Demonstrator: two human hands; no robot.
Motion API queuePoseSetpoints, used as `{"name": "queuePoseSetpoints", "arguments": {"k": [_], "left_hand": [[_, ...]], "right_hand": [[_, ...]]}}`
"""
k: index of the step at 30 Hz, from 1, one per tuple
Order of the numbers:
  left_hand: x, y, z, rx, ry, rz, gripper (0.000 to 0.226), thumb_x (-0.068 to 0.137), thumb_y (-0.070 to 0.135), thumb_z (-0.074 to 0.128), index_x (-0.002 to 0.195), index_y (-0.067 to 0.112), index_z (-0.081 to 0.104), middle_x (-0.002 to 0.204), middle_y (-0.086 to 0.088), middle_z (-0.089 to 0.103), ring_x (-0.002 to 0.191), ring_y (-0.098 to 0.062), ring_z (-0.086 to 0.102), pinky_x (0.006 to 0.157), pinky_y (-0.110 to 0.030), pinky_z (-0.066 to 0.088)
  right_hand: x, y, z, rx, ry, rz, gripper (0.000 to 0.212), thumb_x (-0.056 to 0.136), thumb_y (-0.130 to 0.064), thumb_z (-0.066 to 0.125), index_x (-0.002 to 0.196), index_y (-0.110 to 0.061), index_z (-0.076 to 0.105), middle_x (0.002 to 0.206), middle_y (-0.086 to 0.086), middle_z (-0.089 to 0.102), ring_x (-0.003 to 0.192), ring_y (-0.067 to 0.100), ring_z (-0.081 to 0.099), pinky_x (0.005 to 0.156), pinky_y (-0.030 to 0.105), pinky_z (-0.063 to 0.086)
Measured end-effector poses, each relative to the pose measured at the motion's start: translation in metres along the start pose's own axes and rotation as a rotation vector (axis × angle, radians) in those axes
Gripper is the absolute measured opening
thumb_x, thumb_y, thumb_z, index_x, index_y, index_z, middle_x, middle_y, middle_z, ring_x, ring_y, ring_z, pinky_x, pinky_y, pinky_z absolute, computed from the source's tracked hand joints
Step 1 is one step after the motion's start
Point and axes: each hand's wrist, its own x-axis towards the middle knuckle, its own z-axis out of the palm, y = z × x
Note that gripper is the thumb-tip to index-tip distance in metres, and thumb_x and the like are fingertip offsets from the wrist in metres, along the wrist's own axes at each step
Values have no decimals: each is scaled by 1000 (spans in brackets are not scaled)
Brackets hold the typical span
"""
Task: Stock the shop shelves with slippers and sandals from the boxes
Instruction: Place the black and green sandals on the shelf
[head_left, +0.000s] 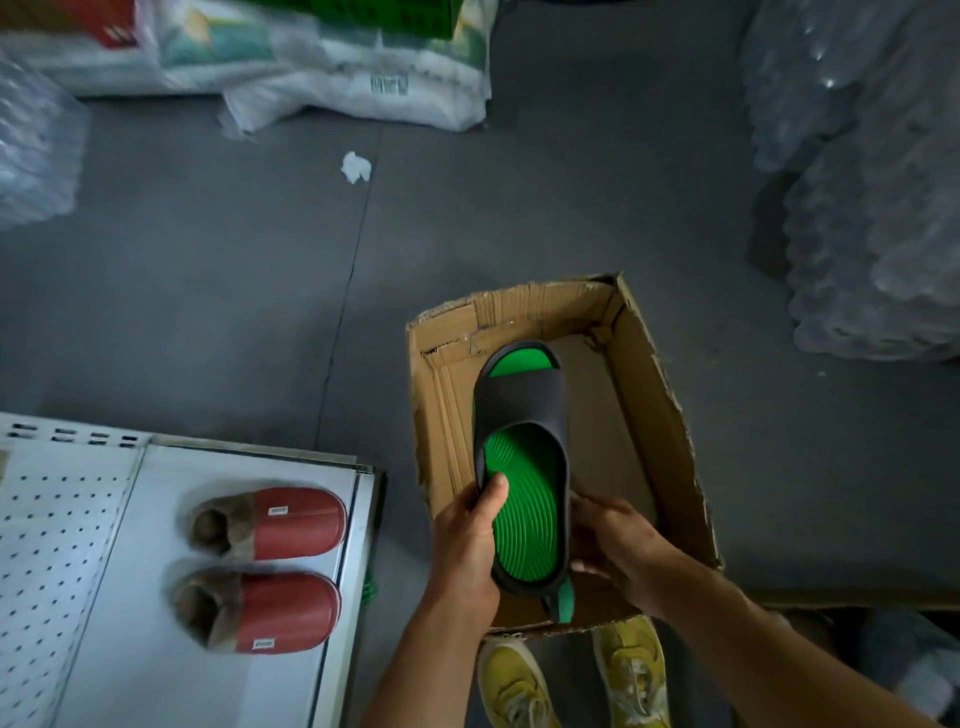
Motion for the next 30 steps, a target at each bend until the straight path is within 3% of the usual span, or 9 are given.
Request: {"name": "queuePoseSetpoints", "arguments": {"k": [3, 6, 11, 15, 17, 21, 26, 30], "left_hand": [[-13, 11, -2, -50, -69, 11, 48, 74, 39, 73, 115, 16, 69, 116, -13, 70, 109, -36, 65, 99, -57, 47], [-21, 18, -4, -81, -145, 13, 44, 82, 35, 67, 119, 11, 66, 118, -16, 68, 113, -37, 63, 102, -56, 45], [-33, 28, -6, -139, -187, -6, 45, 85, 33, 63, 123, 9, 64, 120, -18, 67, 113, -36, 63, 101, -54, 46], [-43, 39, -12, -247, -146, 4, 32, 93, 26, 56, 120, 11, 65, 111, -16, 72, 99, -31, 70, 80, -41, 56], [-48, 45, -22, -273, -86, 23, 28, 95, 23, 54, 118, 11, 65, 109, -16, 72, 95, -31, 71, 72, -38, 57], [-60, 58, -40, -231, 16, 80, 28, 93, 21, 58, 119, 12, 64, 112, -15, 70, 104, -33, 64, 76, -40, 51], [-94, 79, -38, -156, -28, 165, 25, 90, 18, 60, 115, 15, 65, 108, -11, 73, 103, -32, 66, 80, -43, 52], [-138, 98, -24, -118, -72, 224, 35, 78, 17, 67, 111, 9, 60, 114, -19, 68, 106, -37, 65, 93, -54, 50]], "right_hand": [[-16, -7, 4, 46, -86, -57, 22, 98, -27, 49, 115, -23, 63, 109, 7, 71, 108, 27, 64, 95, 46, 50], [-28, -15, 6, -28, -164, -138, 23, 91, -22, 60, 113, -29, 62, 107, 2, 72, 104, 21, 65, 88, 38, 53], [-33, -20, 10, -150, -61, -251, 25, 87, -11, 66, 109, -23, 67, 97, -2, 74, 91, 13, 69, 78, 27, 55], [-23, -14, 3, 128, 129, -179, 27, 92, -3, 55, 116, -13, 64, 103, 10, 72, 97, 28, 68, 92, 46, 53], [-25, -15, -5, 305, 155, -140, 28, 93, -3, 51, 117, -11, 63, 108, 15, 70, 102, 33, 65, 92, 49, 52], [-48, -33, -20, 360, 76, -175, 26, 95, -6, 47, 115, -9, 63, 112, 17, 69, 106, 36, 64, 91, 48, 50], [-99, -67, -15, 299, -17, -238, 28, 94, -6, 49, 117, -13, 63, 111, 13, 70, 108, 33, 64, 98, 52, 47], [-143, -85, 1, 320, -95, -305, 32, 93, -2, 49, 122, -12, 59, 115, 16, 69, 107, 35, 65, 98, 54, 47]]}}
